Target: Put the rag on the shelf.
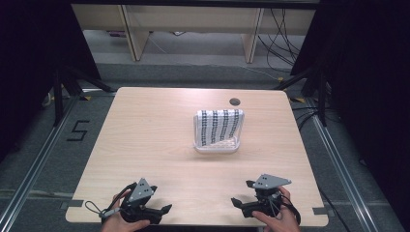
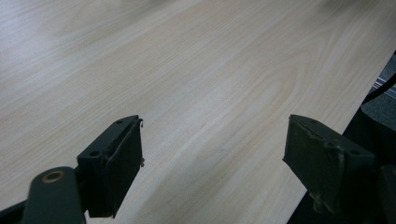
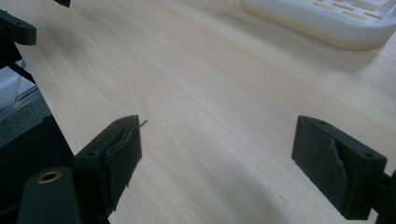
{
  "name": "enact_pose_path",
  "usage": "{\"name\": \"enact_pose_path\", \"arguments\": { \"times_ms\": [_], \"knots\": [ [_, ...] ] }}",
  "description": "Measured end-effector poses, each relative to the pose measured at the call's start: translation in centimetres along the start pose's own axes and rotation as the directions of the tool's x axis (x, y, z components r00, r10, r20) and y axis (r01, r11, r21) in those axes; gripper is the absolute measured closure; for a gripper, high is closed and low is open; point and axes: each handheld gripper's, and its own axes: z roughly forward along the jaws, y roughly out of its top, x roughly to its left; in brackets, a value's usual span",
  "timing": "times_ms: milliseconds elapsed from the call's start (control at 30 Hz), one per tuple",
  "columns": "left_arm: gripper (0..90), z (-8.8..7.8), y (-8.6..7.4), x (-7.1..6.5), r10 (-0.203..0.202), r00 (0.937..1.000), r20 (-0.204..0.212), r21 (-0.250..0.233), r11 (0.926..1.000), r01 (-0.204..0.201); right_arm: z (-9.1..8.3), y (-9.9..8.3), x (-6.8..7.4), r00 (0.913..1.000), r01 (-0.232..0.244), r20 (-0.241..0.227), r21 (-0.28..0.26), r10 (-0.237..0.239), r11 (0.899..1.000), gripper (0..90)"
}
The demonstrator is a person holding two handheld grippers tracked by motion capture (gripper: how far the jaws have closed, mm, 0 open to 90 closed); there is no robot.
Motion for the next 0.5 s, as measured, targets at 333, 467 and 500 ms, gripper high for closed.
{"name": "enact_pose_path", "arguments": {
  "times_ms": [333,467,500],
  "knots": [
    [18.4,-0.01,-0.04,0.25,0.024,0.9997,-0.008,0.028,0.9993,-0.023,0.01,-0.05,0.02,0.9998,0.003,0.017,0.002,-0.003,1.000,17.2],
    [18.4,0.19,-0.16,0.28,0.005,1.0000,0.000,0.015,0.9999,-0.005,0.01,-0.09,-0.13,0.9999,-0.002,0.016,0.002,0.002,1.000,17.2],
    [18.4,0.22,-0.21,0.27,-0.008,1.0000,-0.002,0.016,0.9998,0.008,0.06,-0.11,-0.25,0.9999,0.003,0.013,0.000,-0.003,1.000,17.2]
  ]
}}
